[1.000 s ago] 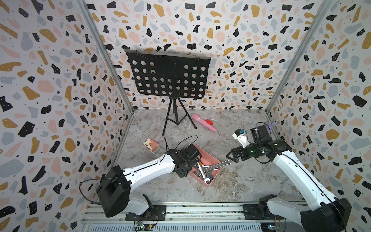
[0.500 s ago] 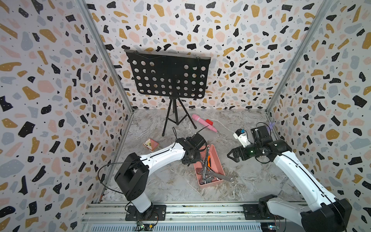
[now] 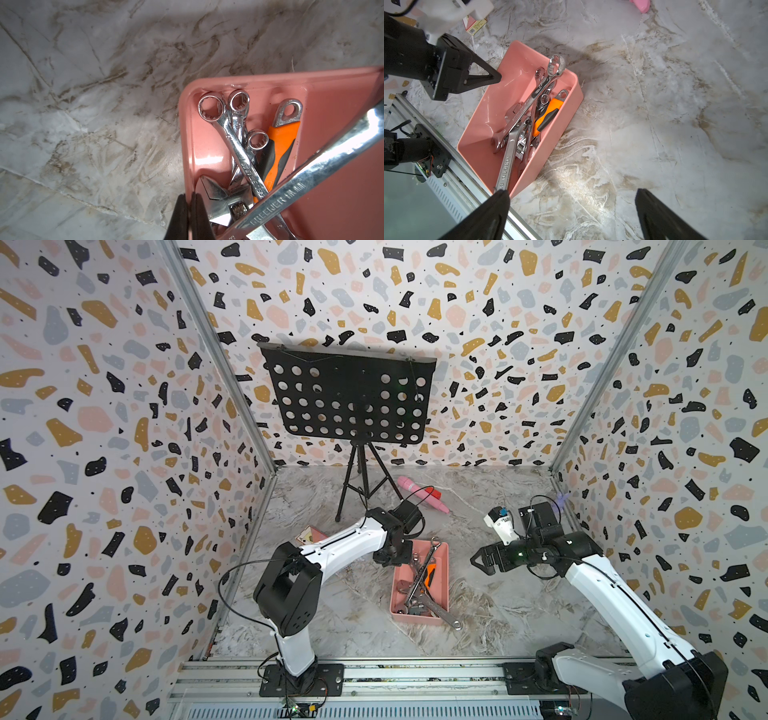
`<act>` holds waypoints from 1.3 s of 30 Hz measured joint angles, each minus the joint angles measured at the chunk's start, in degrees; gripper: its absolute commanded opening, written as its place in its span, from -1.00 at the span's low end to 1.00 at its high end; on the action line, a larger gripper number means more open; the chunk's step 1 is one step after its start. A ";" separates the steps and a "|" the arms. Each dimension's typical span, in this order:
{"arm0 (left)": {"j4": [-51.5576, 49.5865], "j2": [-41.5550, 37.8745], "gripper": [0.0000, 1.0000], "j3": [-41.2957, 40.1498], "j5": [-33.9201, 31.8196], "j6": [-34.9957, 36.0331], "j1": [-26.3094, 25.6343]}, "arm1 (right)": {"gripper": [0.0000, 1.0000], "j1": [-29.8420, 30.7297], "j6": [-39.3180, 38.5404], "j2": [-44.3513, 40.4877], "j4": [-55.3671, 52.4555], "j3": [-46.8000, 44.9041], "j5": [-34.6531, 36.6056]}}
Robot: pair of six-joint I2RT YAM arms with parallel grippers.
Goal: Take out the wrench from the storage box
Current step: Adjust the storage box at the center of the board.
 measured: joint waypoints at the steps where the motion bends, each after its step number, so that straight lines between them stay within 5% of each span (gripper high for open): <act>1: -0.15 0.17 -1.00 0.24 0.02 -0.17 0.07 | 0.99 0.00 0.07 0.00 0.22 -0.26 0.13; 10: -0.48 0.50 -0.93 0.70 0.28 -1.05 0.33 | 1.00 0.00 0.33 0.00 0.98 -1.29 0.74; 13: -0.46 0.50 -0.79 0.70 0.57 -1.29 0.48 | 1.00 0.00 0.33 0.00 1.16 -1.29 0.74; 18: -0.50 -0.20 -0.29 1.79 -0.63 -1.46 1.14 | 1.00 0.00 0.31 0.00 1.38 -1.29 0.74; 27: -1.22 -8.22 -0.04 4.04 -1.38 -0.04 1.75 | 1.00 0.00 0.24 0.00 1.36 -1.29 1.16; 39: 2.78 -19.67 0.29 -4.31 6.58 13.40 -4.52 | 1.00 0.00 -1.11 -0.20 1.40 -1.40 1.55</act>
